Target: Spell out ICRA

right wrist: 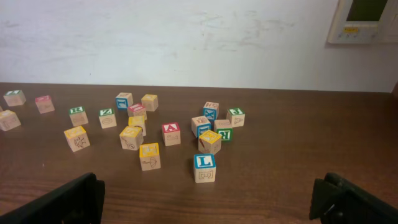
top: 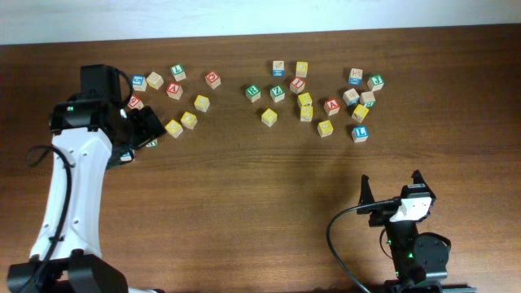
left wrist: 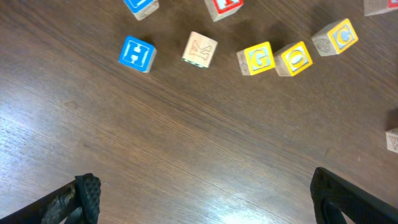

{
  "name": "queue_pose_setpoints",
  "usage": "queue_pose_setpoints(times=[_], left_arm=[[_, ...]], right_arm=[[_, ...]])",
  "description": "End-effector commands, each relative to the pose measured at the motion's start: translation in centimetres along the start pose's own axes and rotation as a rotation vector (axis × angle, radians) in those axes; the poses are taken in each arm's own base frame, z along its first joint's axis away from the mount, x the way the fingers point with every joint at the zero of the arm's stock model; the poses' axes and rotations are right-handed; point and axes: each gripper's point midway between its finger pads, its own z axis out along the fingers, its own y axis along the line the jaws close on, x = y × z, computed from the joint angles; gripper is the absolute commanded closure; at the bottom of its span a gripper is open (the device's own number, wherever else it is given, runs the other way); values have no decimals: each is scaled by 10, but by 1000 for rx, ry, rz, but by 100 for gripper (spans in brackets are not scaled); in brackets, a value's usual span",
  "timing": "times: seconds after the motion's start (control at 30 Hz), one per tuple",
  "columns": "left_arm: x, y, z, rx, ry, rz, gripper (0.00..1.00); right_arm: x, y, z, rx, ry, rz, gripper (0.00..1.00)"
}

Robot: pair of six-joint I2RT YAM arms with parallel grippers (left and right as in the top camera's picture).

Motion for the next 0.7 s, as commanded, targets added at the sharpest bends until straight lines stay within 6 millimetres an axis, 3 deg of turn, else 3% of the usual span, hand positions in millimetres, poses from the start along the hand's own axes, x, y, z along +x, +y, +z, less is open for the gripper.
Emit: queue_pose_setpoints(times=[0.0,0.33,0.4,0.5,0.67], left_arm=[[3,-5,6,11,16,7,1],[-5,-10,7,34,-14,93,1],[-1,-26,9,122,9,189,1],[9,-42,21,210,74,291,1],[13,-40,40,192,125,285,1]], right_arm=[[2,-3,0,13,3,5,2],[2,-3,0,13,3,5,2],[2,-3,0,13,3,5,2],[2,-3,0,13,3,5,2],[2,-3,0,13,3,5,2]])
